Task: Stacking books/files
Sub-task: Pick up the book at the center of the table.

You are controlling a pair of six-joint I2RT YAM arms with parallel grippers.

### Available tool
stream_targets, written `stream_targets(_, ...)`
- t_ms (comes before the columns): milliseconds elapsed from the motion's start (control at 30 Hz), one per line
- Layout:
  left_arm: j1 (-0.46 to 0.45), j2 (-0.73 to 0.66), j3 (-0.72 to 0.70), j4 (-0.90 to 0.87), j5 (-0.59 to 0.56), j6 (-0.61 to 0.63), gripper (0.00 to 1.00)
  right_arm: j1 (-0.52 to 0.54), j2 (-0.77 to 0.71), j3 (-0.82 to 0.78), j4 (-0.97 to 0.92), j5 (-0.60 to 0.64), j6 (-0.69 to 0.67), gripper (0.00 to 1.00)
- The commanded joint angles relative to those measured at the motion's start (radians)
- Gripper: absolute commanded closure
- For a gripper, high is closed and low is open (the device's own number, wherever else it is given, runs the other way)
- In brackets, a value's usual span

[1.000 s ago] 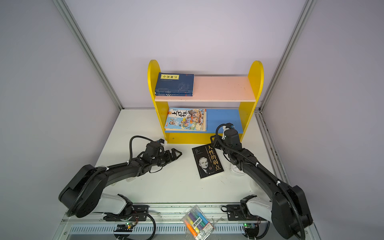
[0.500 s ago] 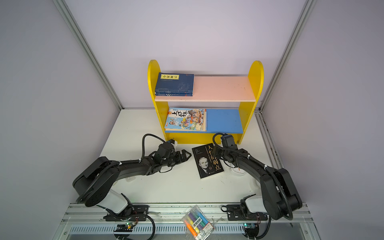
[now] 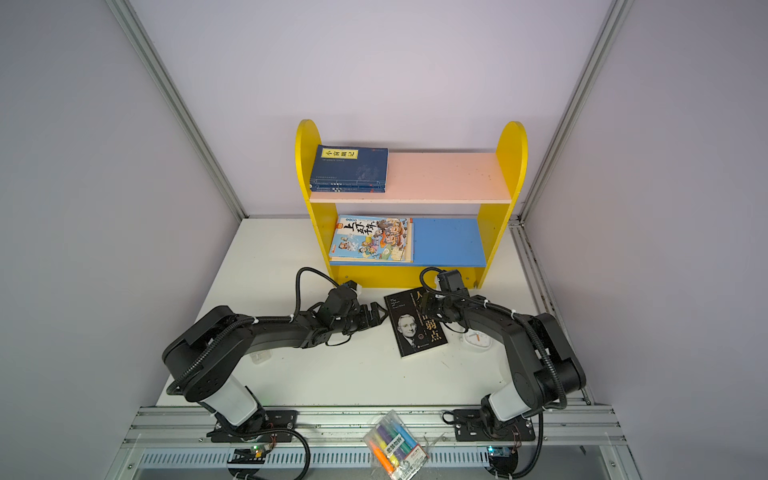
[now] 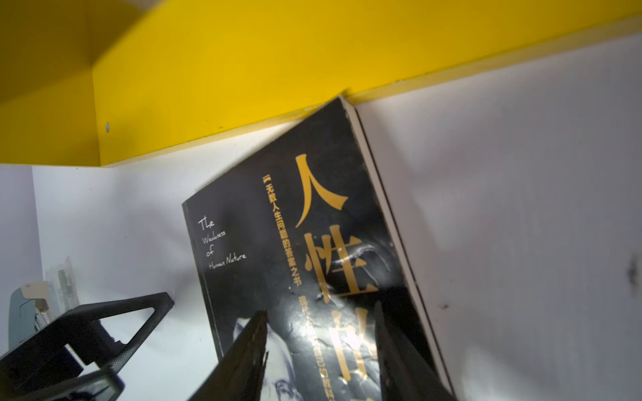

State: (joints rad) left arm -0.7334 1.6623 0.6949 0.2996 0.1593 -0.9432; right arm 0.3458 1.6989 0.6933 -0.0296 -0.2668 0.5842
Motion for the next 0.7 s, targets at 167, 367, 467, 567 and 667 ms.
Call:
stream_targets(167,-0.024,0.054,0.029,-0.033,0.012,0.003,0.02,0.001,0.007,-0.015,0.0,0.005,0.002,0.49)
stream_targets(367,-0.034,0.09,0.063,-0.031,0.036,0.028,0.02,-0.058,-0.033,0.004,-0.05,0.039,-0.031,0.48)
stream_targets(467,-0.035,0.093,0.069,-0.045,0.037,0.046,0.02,-0.102,-0.068,0.006,-0.075,0.058,-0.054,0.48)
stream_targets(567,-0.036,0.101,0.078,-0.044,0.047,0.059,0.02,-0.122,-0.06,0.024,-0.107,0.058,-0.077,0.48)
stream_targets(667,-0.038,0.121,0.09,-0.018,0.083,0.077,0.02,-0.122,-0.015,0.034,-0.102,0.018,-0.08,0.49)
